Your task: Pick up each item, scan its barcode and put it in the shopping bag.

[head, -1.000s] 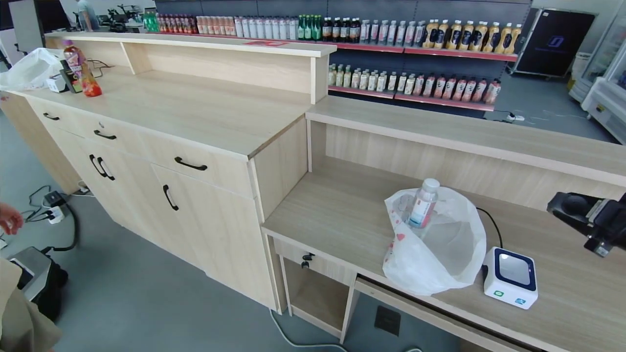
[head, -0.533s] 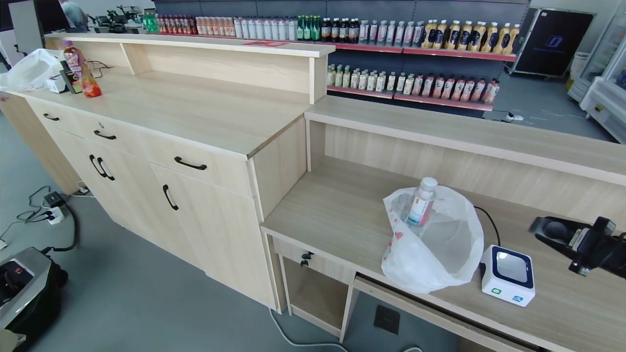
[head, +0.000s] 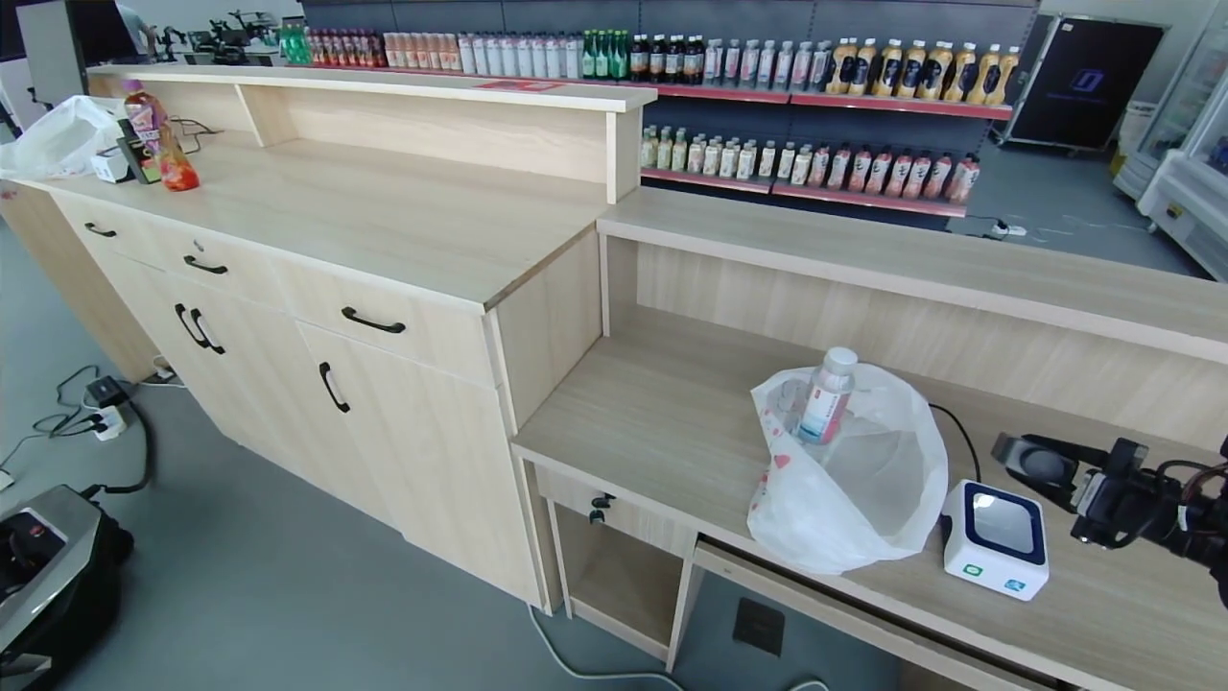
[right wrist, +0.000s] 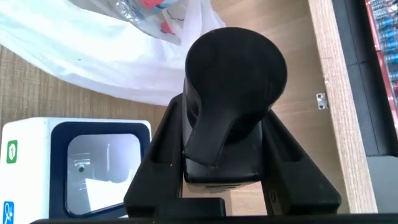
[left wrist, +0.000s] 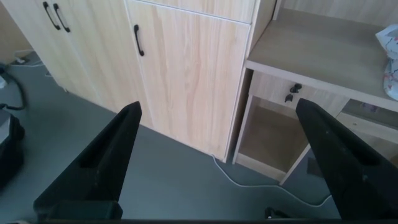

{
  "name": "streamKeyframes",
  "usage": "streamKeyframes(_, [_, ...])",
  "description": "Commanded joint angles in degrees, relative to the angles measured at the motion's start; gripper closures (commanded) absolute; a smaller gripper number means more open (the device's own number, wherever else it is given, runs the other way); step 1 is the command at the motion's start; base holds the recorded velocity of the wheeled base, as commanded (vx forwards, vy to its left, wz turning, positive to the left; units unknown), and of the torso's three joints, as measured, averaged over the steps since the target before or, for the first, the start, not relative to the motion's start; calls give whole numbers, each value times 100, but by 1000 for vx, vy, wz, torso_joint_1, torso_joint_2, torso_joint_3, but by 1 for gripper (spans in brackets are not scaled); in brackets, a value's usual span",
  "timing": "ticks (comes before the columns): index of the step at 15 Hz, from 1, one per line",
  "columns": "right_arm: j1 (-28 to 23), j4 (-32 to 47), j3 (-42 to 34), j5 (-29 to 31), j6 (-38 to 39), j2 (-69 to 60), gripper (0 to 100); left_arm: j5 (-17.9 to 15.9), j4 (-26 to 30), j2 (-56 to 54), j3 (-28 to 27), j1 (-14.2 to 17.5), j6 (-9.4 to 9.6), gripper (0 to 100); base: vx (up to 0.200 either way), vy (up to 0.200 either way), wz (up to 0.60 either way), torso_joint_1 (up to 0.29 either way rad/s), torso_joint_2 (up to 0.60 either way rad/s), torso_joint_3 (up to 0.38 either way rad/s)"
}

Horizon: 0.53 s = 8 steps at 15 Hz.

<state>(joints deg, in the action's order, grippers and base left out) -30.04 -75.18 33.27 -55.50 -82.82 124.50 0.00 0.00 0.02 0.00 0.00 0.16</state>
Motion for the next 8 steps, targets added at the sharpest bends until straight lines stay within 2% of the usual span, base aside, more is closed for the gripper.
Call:
streamKeyframes(1, [7, -5, 39, -13, -129, 276, 100, 0, 0, -2, 0, 0, 2, 0, 0, 0, 0, 0, 0, 0])
streamKeyframes(8, [86, -14, 294, -13, -349, 681, 100, 0, 0, -2, 0, 0, -7, 0, 0, 0, 0, 0, 0, 0])
